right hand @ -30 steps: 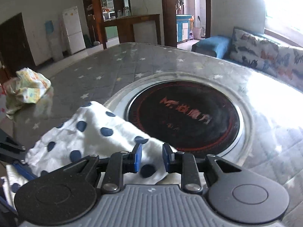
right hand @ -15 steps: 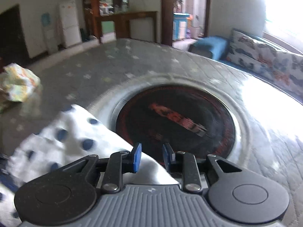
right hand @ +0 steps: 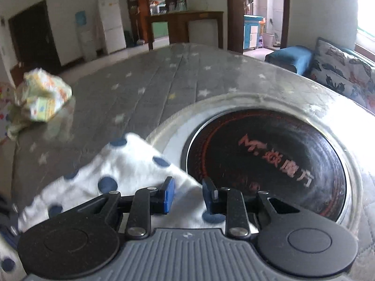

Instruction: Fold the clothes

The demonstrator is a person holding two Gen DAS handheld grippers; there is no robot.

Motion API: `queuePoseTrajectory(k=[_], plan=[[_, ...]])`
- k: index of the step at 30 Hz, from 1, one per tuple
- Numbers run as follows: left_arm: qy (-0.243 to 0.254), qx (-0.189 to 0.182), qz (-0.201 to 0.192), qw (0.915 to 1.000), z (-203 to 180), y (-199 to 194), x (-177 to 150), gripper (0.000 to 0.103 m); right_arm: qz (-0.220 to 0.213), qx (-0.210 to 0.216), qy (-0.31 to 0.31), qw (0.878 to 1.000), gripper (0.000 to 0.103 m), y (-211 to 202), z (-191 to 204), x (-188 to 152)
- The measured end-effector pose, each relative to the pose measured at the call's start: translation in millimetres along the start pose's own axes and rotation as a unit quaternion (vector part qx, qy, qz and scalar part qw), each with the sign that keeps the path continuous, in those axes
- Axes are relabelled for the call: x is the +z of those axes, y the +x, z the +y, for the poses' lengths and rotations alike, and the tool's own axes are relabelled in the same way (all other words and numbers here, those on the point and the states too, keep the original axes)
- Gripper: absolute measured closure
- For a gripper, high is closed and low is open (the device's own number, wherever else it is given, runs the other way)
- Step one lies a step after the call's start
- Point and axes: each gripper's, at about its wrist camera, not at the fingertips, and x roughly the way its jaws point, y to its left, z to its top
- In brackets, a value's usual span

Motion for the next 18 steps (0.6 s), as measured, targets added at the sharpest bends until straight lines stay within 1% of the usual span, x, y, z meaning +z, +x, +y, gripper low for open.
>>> queuePoseTrajectory(k=[3, 4, 5, 7, 10, 12, 13, 14, 18], plan=[[-0.002, -0.002, -0.001, 1.0000, 1.0, 0.1, -0.4, 0.036, -0.009, 0.040, 0.004, 0.999, 0.077, -10.2, 3.8, 8.2], [-0.002, -0.002, -0.002, 1.0000, 1.2, 0.1, -0.5, 0.035, -0.011, 0.056, 0.002, 0.998, 0.076, -12.9, 7.3, 9.9], [-0.003, -0.002, -0.003, 1.0000, 1.4, 0.2, -0.5, 0.035, -0.013, 0.072, -0.002, 0.997, 0.072, -15.2, 11.3, 11.5], [-0.005, -0.002, -0.004, 1.0000, 2.0, 0.4, -1.1, 0.035, -0.010, 0.089, -0.018, 0.996, 0.072, -13.2, 23.5, 13.7], [-0.007, -0.001, -0.007, 0.9999, 1.5, 0.3, -1.9, 0.035, 0.000, 0.086, -0.047, 0.995, 0.073, 2.1, 38.8, 15.3], [-0.008, 0.000, -0.009, 0.9999, 1.3, -0.3, -2.8, 0.035, 0.010, 0.085, -0.048, 0.995, 0.079, 14.9, 43.3, 16.4], [-0.009, 0.000, -0.009, 0.9999, 1.1, -0.3, -2.9, 0.034, 0.013, 0.082, -0.048, 0.995, 0.087, 20.4, 44.9, 16.7], [-0.009, 0.000, -0.009, 0.9999, 0.7, -0.2, -2.9, 0.034, 0.015, 0.079, -0.049, 0.996, 0.089, 25.7, 46.5, 17.0], [-0.008, 0.000, -0.010, 0.9999, -0.7, 0.5, -3.5, 0.034, 0.010, 0.064, -0.056, 0.996, 0.090, 37.2, 49.6, 22.1]])
